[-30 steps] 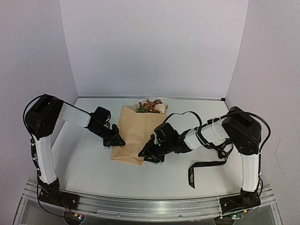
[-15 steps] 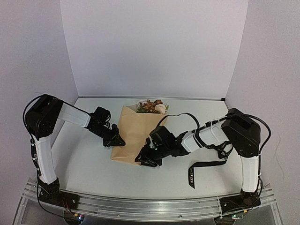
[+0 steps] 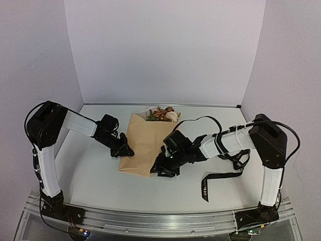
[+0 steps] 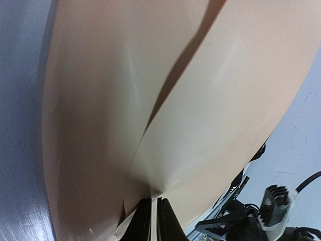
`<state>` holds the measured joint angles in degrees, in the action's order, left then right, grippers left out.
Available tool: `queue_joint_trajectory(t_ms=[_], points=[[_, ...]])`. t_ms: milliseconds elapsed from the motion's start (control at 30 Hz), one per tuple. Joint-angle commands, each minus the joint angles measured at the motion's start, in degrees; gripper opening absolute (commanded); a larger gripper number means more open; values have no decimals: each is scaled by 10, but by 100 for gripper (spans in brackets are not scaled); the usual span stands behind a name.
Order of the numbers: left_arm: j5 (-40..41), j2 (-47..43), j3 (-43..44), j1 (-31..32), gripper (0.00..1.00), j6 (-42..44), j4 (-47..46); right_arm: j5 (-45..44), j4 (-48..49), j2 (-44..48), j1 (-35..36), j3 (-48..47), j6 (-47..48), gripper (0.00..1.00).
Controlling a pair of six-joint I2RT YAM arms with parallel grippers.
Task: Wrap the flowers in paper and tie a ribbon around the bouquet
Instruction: Press the fold line of the folded wrapping paper.
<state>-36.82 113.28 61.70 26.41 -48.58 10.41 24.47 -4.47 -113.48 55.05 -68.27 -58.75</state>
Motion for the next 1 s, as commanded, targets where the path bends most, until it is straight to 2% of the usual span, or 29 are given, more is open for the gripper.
queue_joint_trajectory(t_ms=[0, 367, 667, 800, 967], points=[[35, -4, -23, 15, 8, -14, 20, -30, -30, 33, -57, -12, 18, 45], [34, -17, -33, 21, 8, -22, 11, -34, 13, -12, -143, -33, 13, 54], [30, -24, -20, 21, 9, -18, 22, -22, 59, -90, -160, -85, -14, 56], [28, -24, -12, 21, 9, -16, 27, -26, 76, -102, -163, -85, -23, 49], [25, -24, -6, 21, 9, -13, 33, -32, 89, -111, -164, -87, -32, 36]])
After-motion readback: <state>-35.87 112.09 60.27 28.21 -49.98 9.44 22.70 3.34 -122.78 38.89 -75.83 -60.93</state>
